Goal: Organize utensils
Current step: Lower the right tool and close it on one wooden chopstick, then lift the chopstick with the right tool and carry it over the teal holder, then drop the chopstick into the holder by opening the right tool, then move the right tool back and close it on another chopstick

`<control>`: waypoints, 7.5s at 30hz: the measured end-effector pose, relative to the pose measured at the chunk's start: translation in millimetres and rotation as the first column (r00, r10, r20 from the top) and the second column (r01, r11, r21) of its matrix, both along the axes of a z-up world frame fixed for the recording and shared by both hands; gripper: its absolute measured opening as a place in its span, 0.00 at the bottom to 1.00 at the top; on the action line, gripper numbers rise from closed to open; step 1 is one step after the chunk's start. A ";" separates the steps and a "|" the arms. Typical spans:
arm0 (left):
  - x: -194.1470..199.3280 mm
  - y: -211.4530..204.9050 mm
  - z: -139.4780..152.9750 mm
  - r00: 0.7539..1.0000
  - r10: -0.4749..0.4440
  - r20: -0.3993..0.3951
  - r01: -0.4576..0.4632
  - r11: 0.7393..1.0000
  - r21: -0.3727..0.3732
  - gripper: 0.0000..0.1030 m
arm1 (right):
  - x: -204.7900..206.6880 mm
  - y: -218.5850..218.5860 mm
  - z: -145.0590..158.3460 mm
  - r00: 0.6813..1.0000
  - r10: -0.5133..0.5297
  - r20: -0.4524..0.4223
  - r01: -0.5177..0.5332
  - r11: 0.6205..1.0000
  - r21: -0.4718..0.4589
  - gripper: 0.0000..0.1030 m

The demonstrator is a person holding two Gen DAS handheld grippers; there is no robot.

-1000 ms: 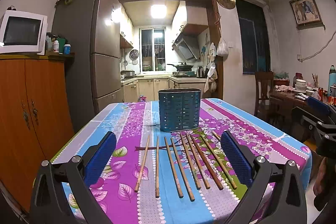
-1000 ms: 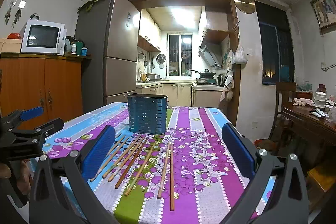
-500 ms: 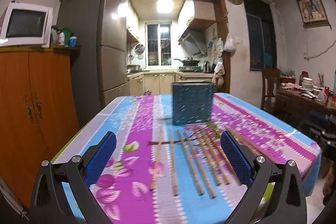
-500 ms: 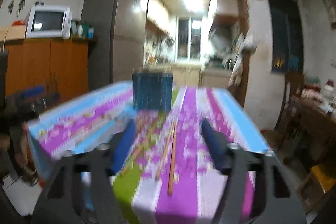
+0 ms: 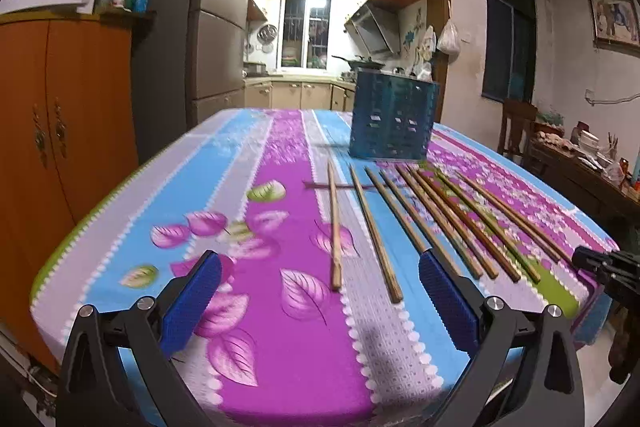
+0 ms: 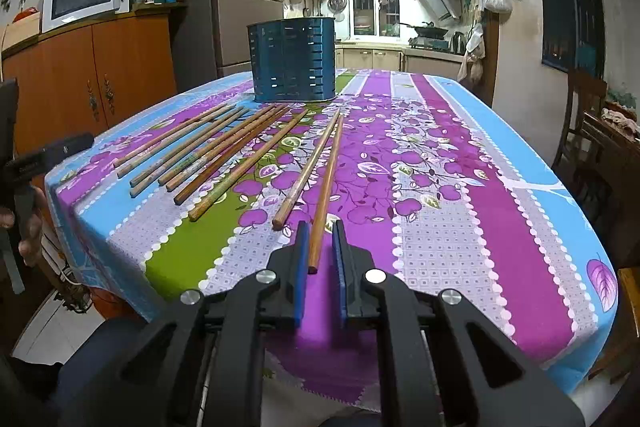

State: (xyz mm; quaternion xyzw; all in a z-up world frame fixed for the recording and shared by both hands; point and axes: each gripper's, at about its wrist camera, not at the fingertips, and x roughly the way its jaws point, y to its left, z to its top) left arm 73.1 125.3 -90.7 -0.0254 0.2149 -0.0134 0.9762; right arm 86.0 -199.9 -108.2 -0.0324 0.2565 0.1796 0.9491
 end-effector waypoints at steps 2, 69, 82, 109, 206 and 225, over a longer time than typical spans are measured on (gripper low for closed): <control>2.6 -6.0 -4.4 1.000 -0.020 -0.007 0.020 1.000 0.001 0.94 | 1.2 3.5 -0.6 1.000 0.007 -0.005 -0.007 1.000 -0.003 0.10; 29.6 -15.9 -35.8 0.999 -0.017 0.043 0.012 0.995 0.102 0.08 | -12.7 8.4 -10.7 0.998 -0.052 0.048 0.051 0.998 0.020 0.08; -6.8 -23.1 38.2 0.983 -0.051 0.177 0.035 0.995 0.093 0.07 | -30.8 0.1 59.6 0.972 -0.051 0.230 0.047 0.999 0.022 0.05; 18.5 -27.6 160.7 0.962 -0.151 0.229 0.124 0.984 0.128 0.07 | 30.3 9.5 171.3 0.918 0.068 0.390 -0.066 0.998 -0.019 0.05; 158.7 -29.4 273.2 0.966 -0.025 0.259 0.003 0.996 0.084 0.72 | 170.0 21.9 286.5 0.938 -0.013 0.346 -0.049 0.984 0.168 0.82; -25.6 -25.0 138.2 0.960 -0.040 0.276 0.001 0.990 0.138 0.73 | 16.7 7.6 209.4 0.918 0.020 0.396 -0.082 0.987 0.141 0.84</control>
